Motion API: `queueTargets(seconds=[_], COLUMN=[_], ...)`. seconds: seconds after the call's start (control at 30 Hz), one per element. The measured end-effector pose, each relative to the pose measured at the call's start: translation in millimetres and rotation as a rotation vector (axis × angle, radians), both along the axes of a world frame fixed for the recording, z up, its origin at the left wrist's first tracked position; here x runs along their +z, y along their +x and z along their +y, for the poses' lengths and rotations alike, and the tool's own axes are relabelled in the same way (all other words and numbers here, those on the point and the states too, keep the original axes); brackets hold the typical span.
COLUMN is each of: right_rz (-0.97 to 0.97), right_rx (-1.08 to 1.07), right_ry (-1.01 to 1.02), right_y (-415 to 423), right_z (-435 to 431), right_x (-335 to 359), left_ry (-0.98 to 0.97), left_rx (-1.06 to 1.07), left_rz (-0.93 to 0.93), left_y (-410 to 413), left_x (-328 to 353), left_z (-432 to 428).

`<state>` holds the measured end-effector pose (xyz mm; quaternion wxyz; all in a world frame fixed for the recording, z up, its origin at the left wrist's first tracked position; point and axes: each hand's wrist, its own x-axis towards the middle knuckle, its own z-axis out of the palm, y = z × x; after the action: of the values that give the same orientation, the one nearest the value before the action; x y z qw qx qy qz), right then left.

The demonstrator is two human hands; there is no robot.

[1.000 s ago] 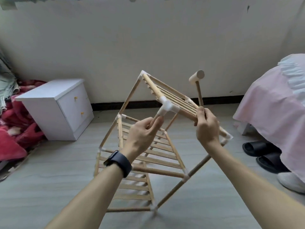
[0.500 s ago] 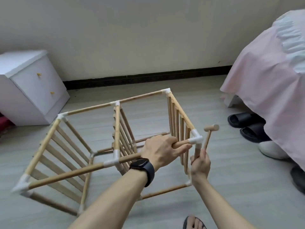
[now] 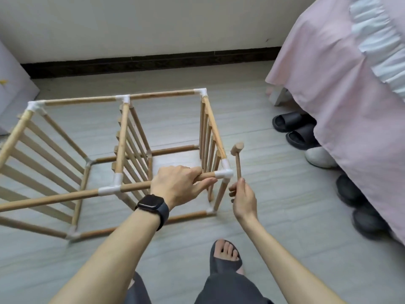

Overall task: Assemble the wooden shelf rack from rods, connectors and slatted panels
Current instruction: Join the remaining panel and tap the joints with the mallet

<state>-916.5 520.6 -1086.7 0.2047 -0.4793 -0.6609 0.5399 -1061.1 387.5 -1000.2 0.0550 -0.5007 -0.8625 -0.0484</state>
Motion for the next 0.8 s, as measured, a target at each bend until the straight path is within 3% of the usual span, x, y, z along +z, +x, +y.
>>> queueTargets(seconds=[0.27, 0.47, 0.6, 0.67, 0.8], right_rz=[0.005, 0.217, 0.412, 0.391, 0.244], right_rx=[0.199, 0.313, 0.539, 0.529, 0.186], right_ry=[0.386, 0.084, -0.074, 0.109, 0.661], right_y=[95, 97, 88, 74, 35], right_z=[9, 12, 16, 17, 17], right_x=[84, 143, 171, 185, 200], left_ry=[0.060, -0.005, 0.010, -0.001, -0.024], left_rx=[-0.011, 0.062, 0.070, 0.075, 0.085], left_rz=[0.118, -0.016, -0.054, -0.063, -0.086], left_y=[13, 15, 16, 16, 16], left_x=[-7, -5, -4, -3, -2], left_z=[0, 0, 0, 0, 1])
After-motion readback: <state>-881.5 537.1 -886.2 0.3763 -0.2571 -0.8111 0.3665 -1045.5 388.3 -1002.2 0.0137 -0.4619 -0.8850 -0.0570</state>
